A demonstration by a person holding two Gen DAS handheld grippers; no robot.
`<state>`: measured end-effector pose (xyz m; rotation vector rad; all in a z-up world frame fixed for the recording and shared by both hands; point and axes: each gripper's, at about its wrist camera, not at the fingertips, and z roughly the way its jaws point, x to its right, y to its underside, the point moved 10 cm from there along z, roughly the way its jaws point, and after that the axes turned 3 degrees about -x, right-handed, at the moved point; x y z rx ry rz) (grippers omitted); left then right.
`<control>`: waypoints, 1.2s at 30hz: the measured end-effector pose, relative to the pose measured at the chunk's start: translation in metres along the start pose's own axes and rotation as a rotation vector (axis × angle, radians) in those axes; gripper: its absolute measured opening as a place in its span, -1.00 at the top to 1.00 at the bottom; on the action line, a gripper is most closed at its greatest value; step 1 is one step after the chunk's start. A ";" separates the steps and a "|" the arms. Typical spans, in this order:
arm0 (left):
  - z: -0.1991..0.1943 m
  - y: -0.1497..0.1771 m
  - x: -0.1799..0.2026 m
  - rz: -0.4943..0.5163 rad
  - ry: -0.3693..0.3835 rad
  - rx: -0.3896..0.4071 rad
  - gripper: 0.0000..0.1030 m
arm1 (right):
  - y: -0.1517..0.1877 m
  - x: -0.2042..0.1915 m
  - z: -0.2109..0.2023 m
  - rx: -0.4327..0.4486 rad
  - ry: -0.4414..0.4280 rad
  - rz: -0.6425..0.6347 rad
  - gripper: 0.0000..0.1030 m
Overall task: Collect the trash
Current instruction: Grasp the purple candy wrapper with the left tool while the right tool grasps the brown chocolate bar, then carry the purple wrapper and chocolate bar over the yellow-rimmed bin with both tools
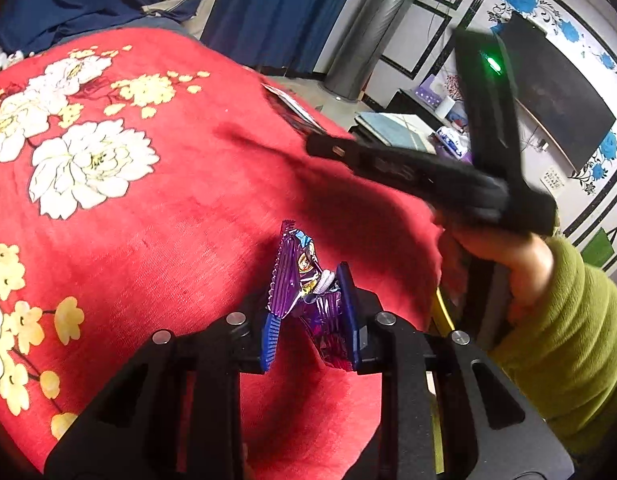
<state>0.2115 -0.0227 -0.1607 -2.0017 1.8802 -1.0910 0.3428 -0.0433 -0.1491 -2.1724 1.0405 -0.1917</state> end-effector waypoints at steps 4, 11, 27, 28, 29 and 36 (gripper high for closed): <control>-0.008 -0.005 0.010 0.022 0.015 0.030 0.62 | 0.017 0.010 -0.033 0.040 0.045 -0.003 0.80; -0.021 -0.020 0.038 0.068 0.051 0.085 0.62 | 0.054 0.033 -0.093 0.102 0.104 0.052 0.80; -0.020 -0.030 0.116 0.213 0.137 0.121 0.62 | 0.117 0.080 -0.182 0.167 0.253 0.164 0.80; -0.019 -0.030 0.122 0.224 0.144 0.119 0.62 | 0.120 0.084 -0.187 0.171 0.260 0.174 0.80; -0.018 -0.030 0.126 0.230 0.146 0.118 0.62 | 0.124 0.087 -0.191 0.175 0.268 0.184 0.80; -0.009 -0.024 0.158 0.297 0.177 0.105 0.62 | 0.149 0.105 -0.214 0.185 0.315 0.237 0.80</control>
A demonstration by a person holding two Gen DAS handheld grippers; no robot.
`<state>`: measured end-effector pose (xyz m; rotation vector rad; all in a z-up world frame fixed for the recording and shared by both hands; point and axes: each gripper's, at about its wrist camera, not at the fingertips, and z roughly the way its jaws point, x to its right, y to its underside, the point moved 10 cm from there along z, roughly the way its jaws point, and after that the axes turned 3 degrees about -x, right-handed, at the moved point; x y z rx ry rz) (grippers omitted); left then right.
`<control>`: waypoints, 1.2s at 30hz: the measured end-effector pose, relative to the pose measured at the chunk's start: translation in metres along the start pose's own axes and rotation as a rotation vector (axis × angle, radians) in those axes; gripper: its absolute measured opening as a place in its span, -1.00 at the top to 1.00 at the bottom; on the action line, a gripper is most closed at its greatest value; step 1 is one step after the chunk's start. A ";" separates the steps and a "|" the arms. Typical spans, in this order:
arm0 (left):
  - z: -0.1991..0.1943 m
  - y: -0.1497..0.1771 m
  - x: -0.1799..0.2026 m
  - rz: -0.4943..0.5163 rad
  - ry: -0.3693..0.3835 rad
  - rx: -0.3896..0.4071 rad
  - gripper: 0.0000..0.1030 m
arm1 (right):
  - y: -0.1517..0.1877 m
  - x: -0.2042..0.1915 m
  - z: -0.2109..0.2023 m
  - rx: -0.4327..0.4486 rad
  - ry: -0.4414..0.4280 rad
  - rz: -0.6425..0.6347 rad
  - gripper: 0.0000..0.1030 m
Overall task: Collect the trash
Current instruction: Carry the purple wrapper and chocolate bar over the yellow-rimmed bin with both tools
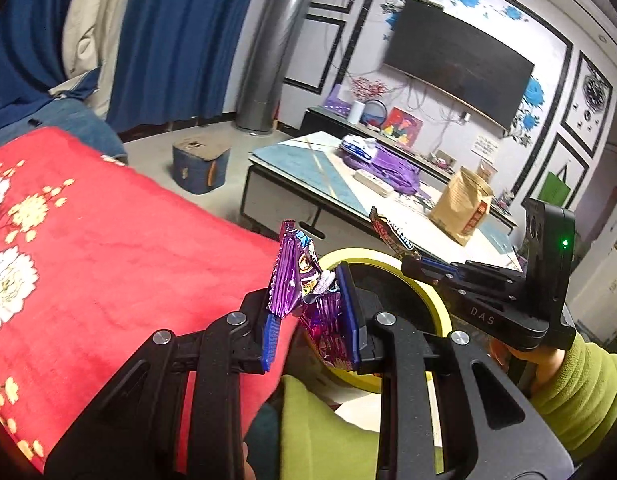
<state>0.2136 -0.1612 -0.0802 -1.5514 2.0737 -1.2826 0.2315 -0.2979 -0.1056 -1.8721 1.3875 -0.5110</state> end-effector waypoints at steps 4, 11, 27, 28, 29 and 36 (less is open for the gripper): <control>0.009 -0.002 0.015 0.035 0.017 -0.008 0.62 | 0.013 0.019 -0.009 -0.001 0.026 0.038 0.80; 0.025 -0.004 0.041 0.092 0.043 -0.025 0.62 | 0.030 0.042 -0.019 -0.005 0.083 0.068 0.80; 0.064 0.005 0.086 0.188 0.101 -0.085 0.62 | 0.069 0.074 -0.025 -0.047 0.146 0.140 0.80; 0.067 0.006 0.088 0.191 0.105 -0.090 0.62 | 0.073 0.077 -0.025 -0.053 0.151 0.147 0.80; 0.071 0.007 0.091 0.194 0.109 -0.097 0.61 | 0.076 0.079 -0.024 -0.058 0.153 0.155 0.80; 0.093 0.013 0.109 0.225 0.127 -0.134 0.61 | 0.093 0.092 -0.022 -0.088 0.168 0.204 0.80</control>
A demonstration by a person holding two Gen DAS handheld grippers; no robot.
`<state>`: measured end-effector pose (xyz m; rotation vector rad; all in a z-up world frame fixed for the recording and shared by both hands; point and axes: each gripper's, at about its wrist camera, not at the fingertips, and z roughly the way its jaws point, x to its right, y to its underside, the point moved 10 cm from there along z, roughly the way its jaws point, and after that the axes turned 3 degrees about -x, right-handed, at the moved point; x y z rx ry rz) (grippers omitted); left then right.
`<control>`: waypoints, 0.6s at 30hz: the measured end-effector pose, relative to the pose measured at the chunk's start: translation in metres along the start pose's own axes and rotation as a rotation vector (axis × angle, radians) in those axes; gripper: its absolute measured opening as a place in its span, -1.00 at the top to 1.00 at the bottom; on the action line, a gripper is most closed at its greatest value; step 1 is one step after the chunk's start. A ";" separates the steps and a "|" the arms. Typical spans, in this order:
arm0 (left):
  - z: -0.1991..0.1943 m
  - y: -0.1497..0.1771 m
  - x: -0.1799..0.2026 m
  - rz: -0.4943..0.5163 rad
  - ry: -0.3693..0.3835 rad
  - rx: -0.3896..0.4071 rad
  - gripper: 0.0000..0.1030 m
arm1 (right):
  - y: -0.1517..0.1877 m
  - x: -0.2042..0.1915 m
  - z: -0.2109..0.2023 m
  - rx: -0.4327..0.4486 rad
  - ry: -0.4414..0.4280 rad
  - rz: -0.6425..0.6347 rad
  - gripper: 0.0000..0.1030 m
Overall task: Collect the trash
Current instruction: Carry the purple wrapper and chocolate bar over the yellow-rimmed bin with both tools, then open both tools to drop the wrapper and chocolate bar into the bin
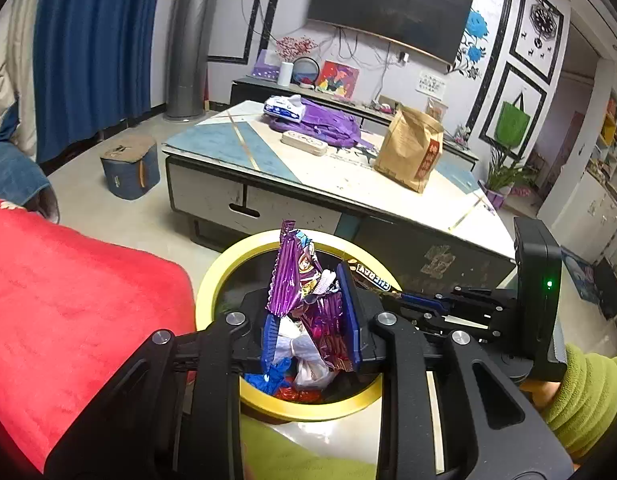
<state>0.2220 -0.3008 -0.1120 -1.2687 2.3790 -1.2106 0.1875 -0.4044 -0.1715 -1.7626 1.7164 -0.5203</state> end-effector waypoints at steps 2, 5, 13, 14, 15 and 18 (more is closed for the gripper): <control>0.007 -0.001 0.004 0.012 0.002 -0.011 0.60 | 0.004 0.002 0.001 -0.007 0.002 0.013 0.79; 0.015 -0.001 0.009 0.023 0.002 -0.028 0.60 | 0.008 0.008 0.005 -0.020 0.001 0.032 0.79; 0.032 -0.002 0.012 0.030 0.002 -0.064 0.58 | 0.010 0.012 0.010 -0.034 -0.011 0.061 0.75; 0.033 -0.003 0.011 0.026 0.002 -0.065 0.57 | 0.009 0.013 0.011 -0.035 -0.012 0.062 0.74; 0.034 -0.003 0.011 0.024 0.001 -0.066 0.55 | 0.010 0.013 0.011 -0.035 -0.014 0.063 0.73; 0.037 -0.004 0.009 0.011 0.002 -0.074 0.47 | 0.010 0.010 0.012 -0.038 -0.018 0.060 0.65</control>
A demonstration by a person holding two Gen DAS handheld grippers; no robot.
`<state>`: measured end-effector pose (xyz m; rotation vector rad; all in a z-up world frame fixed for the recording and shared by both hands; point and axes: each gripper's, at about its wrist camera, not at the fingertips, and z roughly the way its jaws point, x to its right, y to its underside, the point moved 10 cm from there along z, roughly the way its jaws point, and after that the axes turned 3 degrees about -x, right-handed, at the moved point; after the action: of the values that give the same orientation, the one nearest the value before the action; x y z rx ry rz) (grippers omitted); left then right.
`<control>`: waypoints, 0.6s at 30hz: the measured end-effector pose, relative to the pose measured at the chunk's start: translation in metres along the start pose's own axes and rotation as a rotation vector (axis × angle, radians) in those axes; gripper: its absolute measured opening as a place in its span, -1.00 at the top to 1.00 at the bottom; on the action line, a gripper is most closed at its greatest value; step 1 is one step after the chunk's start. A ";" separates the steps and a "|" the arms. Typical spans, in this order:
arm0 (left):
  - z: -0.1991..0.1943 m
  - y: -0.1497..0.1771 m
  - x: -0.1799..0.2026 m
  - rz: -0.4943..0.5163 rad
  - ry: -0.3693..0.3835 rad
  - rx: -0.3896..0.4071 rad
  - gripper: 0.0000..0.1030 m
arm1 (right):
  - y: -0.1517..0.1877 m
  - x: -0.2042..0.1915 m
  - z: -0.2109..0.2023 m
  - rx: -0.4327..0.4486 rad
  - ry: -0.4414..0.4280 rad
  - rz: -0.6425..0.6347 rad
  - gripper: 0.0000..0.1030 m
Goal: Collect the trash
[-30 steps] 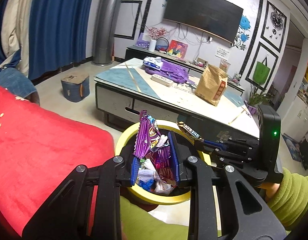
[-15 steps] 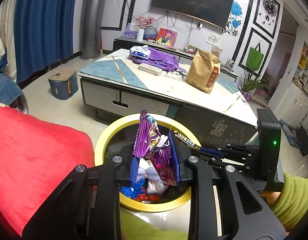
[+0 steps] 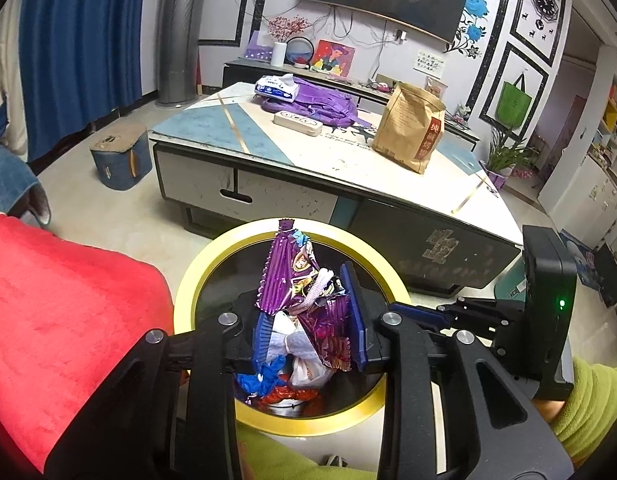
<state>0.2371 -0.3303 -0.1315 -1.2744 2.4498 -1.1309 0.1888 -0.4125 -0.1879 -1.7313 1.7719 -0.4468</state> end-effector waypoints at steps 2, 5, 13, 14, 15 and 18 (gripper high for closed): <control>0.002 0.000 -0.003 -0.010 -0.004 -0.008 0.39 | 0.000 0.000 0.000 0.001 0.001 0.000 0.55; 0.002 0.000 -0.006 -0.026 -0.012 -0.013 0.08 | -0.002 0.001 0.000 0.006 0.006 0.003 0.42; -0.005 0.000 -0.013 -0.046 -0.041 -0.005 -0.61 | 0.002 0.000 -0.011 0.025 0.008 0.004 -0.07; -0.007 0.000 -0.015 -0.047 -0.052 -0.001 -0.72 | 0.002 -0.001 -0.012 0.027 0.007 0.003 -0.15; -0.009 0.000 -0.016 -0.050 -0.056 0.002 -0.74 | 0.001 -0.003 -0.014 0.032 0.007 0.003 -0.26; -0.019 0.001 -0.024 -0.070 -0.075 0.018 -0.79 | 0.000 -0.006 -0.020 0.050 0.010 0.000 -0.45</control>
<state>0.2426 -0.3016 -0.1237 -1.3816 2.3532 -1.0979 0.1762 -0.4102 -0.1717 -1.6972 1.7526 -0.4967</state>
